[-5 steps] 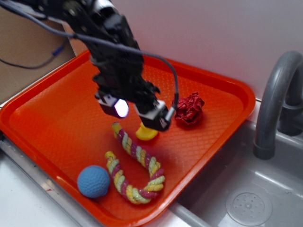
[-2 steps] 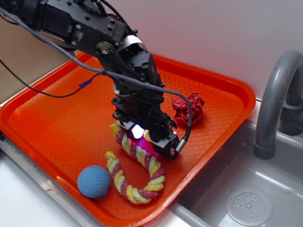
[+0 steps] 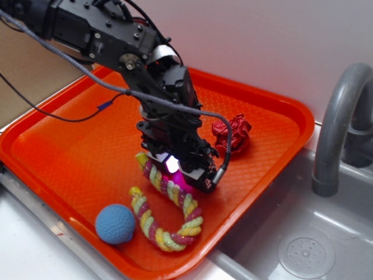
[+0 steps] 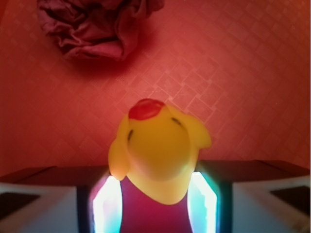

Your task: Grab the yellow duck.

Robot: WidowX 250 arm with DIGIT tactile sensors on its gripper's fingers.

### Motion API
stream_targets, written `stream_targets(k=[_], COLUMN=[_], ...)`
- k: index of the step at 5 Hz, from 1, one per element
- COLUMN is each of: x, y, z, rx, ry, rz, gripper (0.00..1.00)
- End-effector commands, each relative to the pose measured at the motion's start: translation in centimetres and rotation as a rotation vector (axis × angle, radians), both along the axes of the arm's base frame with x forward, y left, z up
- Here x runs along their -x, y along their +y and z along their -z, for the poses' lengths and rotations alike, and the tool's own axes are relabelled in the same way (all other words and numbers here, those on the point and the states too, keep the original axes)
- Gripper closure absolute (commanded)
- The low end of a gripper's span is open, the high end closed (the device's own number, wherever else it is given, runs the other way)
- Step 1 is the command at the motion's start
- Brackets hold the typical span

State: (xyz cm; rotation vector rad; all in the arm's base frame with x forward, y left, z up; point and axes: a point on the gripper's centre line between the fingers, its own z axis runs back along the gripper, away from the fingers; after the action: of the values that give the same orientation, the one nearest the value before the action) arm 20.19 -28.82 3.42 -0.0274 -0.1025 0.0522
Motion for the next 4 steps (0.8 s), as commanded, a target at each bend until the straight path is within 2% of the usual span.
stream_targets(k=[1,2,3,4], x=[-1.1,-0.8,-0.2,0.9], y=[2.2,3.4,6.5,11.6], z=[-5.5,-9.6,-14.1,-18.1], rx=[0.059,0.056,0.089,0.123], ry=[-0.055,-0.129,-0.131,-0.134], rz=[-0.04,-0.051,-0.105,-0.155], gripper=[1.0,1.0,1.0,1.0])
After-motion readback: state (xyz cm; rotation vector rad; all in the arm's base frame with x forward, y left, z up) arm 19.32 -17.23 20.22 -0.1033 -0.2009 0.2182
